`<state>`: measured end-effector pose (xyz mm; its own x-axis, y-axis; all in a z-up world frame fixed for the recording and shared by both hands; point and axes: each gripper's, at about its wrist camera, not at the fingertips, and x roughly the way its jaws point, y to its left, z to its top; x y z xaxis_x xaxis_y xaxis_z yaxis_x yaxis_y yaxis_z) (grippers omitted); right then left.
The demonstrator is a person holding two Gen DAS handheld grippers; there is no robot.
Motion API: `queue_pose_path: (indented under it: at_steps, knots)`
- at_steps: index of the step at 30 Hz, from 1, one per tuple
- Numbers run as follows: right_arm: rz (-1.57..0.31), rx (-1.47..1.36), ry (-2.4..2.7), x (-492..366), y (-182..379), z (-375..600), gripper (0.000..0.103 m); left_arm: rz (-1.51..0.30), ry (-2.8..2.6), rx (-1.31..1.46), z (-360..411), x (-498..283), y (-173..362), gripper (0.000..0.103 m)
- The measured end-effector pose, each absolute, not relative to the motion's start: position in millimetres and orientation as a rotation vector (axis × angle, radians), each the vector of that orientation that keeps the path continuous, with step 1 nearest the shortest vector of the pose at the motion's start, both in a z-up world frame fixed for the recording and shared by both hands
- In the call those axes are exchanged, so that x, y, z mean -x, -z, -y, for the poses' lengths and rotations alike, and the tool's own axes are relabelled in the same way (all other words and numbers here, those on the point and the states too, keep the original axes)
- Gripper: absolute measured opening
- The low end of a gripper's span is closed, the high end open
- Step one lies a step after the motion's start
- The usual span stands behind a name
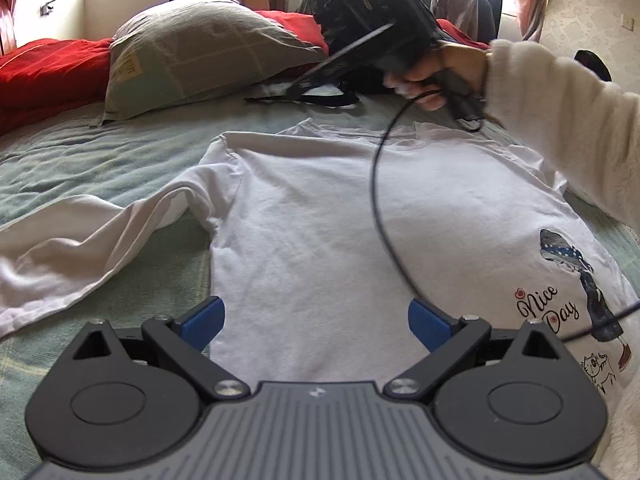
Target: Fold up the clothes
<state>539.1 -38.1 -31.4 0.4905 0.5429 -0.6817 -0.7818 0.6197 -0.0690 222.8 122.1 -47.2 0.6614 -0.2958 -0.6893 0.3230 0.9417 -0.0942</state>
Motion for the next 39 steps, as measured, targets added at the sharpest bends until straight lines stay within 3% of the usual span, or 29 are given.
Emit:
queue_pose_path:
  at_steps: [7,9,11,13,17,18,21,24,27,35,39]
  knots:
    - [-0.734,0.35,-0.812,-550,62,57,0.062,-0.787,0.359,-0.038,-118,-221,48,0.098]
    - [-0.749,0.387,-0.829,-552,73,49,0.062,-0.789,0.355,-0.037,-119,-220,48,0.098]
    - [-0.781,0.448,-0.84,-553,86,39,0.051,-0.791,0.35,-0.036,-120,-220,48,0.098]
    - [-0.736,0.468,-0.842,-547,83,37,0.008,-0.796,0.345,-0.035,-123,-221,50,0.098]
    - [-0.709,0.42,-0.77,-553,80,38,0.009,-0.803,0.334,-0.031,-123,-224,51,0.098]
    - [-0.708,0.411,-0.742,-554,78,38,0.015,-0.802,0.336,-0.032,-123,-224,51,0.098]
    - [-0.701,0.38,-0.681,-548,67,41,0.05,-0.797,0.341,-0.037,-122,-224,49,0.098]
    - [-0.739,0.336,-0.665,-526,53,59,0.054,-0.792,0.345,-0.041,-122,-224,47,0.098]
    - [-0.792,0.289,-0.648,-501,39,81,0.071,-0.787,0.35,-0.045,-121,-224,45,0.098]
    - [-0.957,0.194,-0.444,-431,70,154,0.078,-0.801,0.355,-0.057,-116,-225,48,0.098]
    - [-0.896,0.125,-0.357,-453,81,161,0.087,-0.802,0.354,-0.059,-112,-221,45,0.098]
